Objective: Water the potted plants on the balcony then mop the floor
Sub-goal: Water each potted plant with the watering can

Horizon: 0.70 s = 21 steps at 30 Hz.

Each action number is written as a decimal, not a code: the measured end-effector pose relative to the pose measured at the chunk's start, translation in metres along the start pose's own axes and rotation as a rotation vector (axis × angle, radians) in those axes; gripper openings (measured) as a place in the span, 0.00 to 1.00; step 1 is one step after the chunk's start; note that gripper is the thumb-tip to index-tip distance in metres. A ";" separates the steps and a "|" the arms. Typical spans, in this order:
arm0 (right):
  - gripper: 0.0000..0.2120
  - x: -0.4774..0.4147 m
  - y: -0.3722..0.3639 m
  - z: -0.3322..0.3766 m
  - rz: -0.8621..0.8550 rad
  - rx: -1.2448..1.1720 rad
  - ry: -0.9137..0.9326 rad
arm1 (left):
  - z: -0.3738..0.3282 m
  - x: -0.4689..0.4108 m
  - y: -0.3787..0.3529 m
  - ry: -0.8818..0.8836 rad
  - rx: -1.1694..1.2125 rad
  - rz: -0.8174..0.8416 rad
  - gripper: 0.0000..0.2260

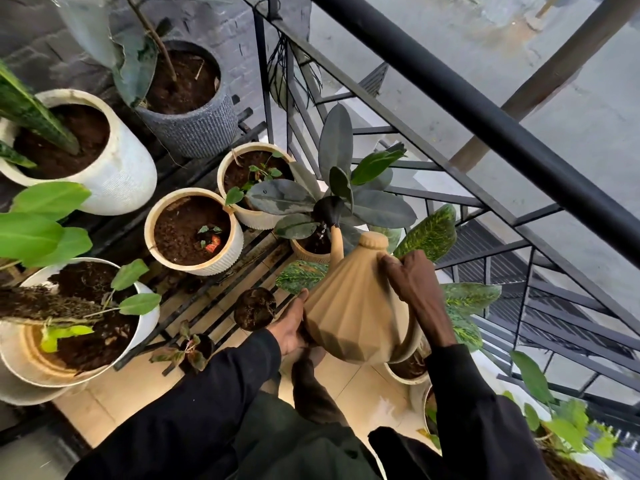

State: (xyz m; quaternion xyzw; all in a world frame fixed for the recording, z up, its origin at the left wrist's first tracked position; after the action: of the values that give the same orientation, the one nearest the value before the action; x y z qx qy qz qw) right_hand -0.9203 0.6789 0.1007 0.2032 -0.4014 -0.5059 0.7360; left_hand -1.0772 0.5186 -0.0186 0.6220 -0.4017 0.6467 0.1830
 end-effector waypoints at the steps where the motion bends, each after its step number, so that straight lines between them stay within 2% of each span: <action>1: 0.22 0.000 0.000 0.000 0.005 -0.004 0.010 | 0.000 0.001 -0.001 0.000 -0.008 -0.001 0.35; 11: 0.21 -0.004 0.006 0.009 -0.002 -0.022 0.035 | -0.009 0.008 -0.006 0.002 -0.058 0.022 0.36; 21: 0.22 -0.006 0.009 0.015 -0.019 -0.016 0.030 | -0.014 0.015 -0.011 -0.015 -0.067 0.012 0.32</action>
State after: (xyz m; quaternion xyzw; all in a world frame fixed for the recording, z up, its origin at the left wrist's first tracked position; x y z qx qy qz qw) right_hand -0.9280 0.6898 0.1142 0.2084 -0.3844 -0.5131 0.7386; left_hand -1.0810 0.5318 0.0003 0.6180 -0.4281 0.6294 0.1967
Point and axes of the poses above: each hand's wrist, its own x-axis away from the middle knuckle, its own y-axis out of the back of the hand, z = x × y, the point moved 2 cm from there along -x, towards the middle knuckle, and after that the axes turned 6 degrees about -x, right-handed, at the moved point
